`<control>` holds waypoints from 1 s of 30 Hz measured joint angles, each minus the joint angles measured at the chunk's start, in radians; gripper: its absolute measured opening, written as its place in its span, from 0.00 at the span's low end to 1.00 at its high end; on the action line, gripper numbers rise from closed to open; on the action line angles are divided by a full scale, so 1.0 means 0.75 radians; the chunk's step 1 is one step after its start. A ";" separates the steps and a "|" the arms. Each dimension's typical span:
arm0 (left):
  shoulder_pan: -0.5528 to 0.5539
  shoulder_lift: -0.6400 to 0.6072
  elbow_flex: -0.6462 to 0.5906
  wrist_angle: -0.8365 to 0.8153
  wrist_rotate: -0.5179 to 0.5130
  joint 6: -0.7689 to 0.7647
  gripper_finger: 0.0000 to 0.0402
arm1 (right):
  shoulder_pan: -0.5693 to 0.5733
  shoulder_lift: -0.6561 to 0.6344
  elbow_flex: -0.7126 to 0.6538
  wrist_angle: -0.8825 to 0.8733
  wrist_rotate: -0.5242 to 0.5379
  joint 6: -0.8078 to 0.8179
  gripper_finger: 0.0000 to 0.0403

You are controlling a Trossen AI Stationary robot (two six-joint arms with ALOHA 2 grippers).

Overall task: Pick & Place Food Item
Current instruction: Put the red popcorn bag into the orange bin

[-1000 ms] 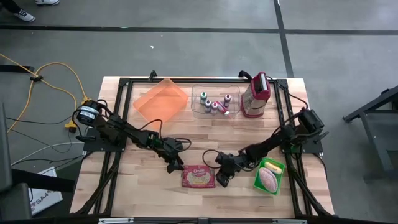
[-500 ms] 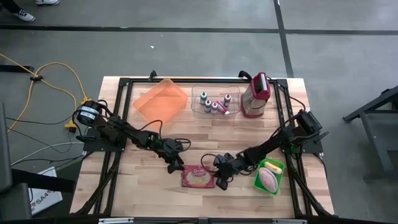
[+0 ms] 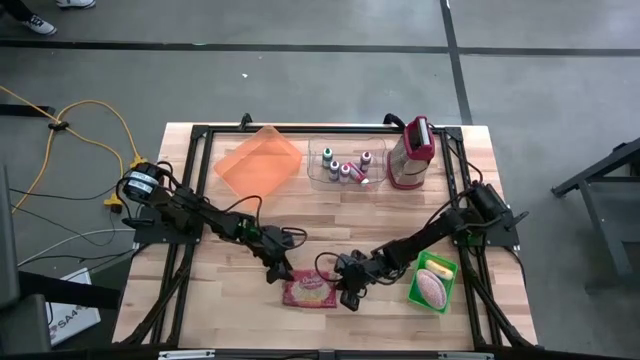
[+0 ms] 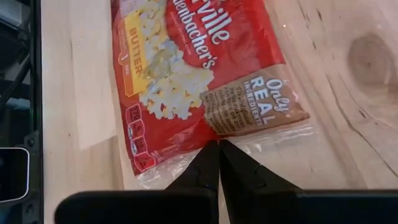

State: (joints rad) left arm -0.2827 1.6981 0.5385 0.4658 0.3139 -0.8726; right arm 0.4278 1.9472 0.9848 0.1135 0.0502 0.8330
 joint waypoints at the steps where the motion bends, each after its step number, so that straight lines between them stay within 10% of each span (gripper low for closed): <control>1: -0.002 0.000 0.000 -0.013 0.008 0.000 0.54 | -0.001 0.000 0.000 -0.001 0.001 0.000 0.01; 30: -0.029 -0.001 0.000 -0.126 0.111 0.007 0.54 | -0.007 -0.127 -0.008 -0.177 0.162 -0.030 0.01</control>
State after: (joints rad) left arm -0.3046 1.6978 0.5385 0.3710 0.3969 -0.8677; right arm 0.4227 1.8519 0.9789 -0.0195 0.1715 0.8107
